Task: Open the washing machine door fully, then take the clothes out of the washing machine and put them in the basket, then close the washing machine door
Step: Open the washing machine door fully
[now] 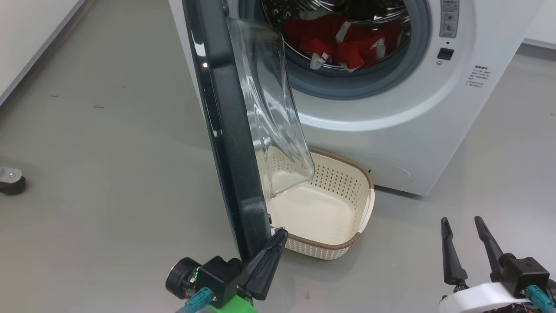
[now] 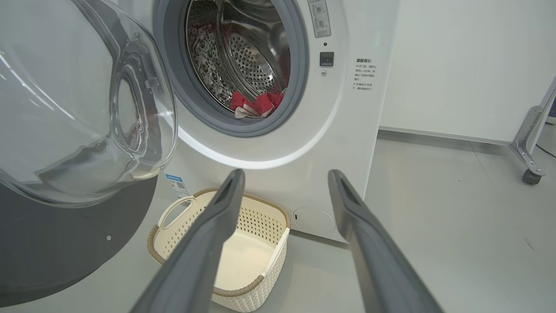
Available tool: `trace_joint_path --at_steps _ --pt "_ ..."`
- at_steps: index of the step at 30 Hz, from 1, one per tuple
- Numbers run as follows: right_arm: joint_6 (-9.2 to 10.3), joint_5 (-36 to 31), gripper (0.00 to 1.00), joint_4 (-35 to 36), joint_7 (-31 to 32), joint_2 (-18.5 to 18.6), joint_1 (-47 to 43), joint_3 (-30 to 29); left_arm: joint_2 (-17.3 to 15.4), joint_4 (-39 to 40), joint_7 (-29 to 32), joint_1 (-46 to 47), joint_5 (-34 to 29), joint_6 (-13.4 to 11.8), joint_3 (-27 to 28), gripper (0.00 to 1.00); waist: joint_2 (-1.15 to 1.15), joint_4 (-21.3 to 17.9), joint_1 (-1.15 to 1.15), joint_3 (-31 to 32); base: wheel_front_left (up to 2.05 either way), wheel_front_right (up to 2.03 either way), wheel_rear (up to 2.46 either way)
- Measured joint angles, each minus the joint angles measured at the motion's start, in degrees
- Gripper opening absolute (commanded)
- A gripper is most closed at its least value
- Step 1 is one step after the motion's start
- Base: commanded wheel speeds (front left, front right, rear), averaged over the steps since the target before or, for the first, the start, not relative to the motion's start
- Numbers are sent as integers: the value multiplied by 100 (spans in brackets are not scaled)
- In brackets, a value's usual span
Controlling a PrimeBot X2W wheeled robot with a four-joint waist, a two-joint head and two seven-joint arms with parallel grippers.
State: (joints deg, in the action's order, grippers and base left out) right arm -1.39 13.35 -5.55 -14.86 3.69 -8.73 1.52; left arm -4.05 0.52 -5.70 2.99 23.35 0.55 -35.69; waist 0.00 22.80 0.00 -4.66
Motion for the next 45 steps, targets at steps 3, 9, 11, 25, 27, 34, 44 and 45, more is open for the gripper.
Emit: trace_joint_path --at_steps 3,9,11,25,27,34,44,45 --pt "-7 -13 100 0 0 -5 0 -27 31 -32 -25 0 0 -30 0 0 0 67 0 3 0 0 0" --pt "-30 -32 100 0 0 -11 -1 -68 67 -85 -94 -4 1 -101 9 0 0 189 0 13 0 0 0" --pt "-32 -33 100 0 0 -13 -1 -92 76 -102 -102 -4 1 -136 21 0 0 242 0 17 0 0 0" --pt "-109 -111 100 -44 0 -42 0 -63 46 -286 -325 -94 -27 -489 485 0 0 424 0 82 0 0 0" --pt "-111 -142 100 -45 0 -46 0 -63 45 -299 -347 -110 -43 -530 544 0 0 429 0 89 0 0 0" --pt "-152 -142 100 -46 0 -58 0 -78 -8 -327 -455 -197 -69 -633 939 0 0 414 0 65 0 0 0" --pt "-152 -148 100 -44 0 -89 1 -121 -24 -430 -601 -200 -76 -681 1532 0 0 380 0 7 0 0 0" --pt "-152 -148 100 -43 0 -89 1 -125 -25 -447 -606 -200 -76 -681 1596 0 0 376 0 1 0 0 0"
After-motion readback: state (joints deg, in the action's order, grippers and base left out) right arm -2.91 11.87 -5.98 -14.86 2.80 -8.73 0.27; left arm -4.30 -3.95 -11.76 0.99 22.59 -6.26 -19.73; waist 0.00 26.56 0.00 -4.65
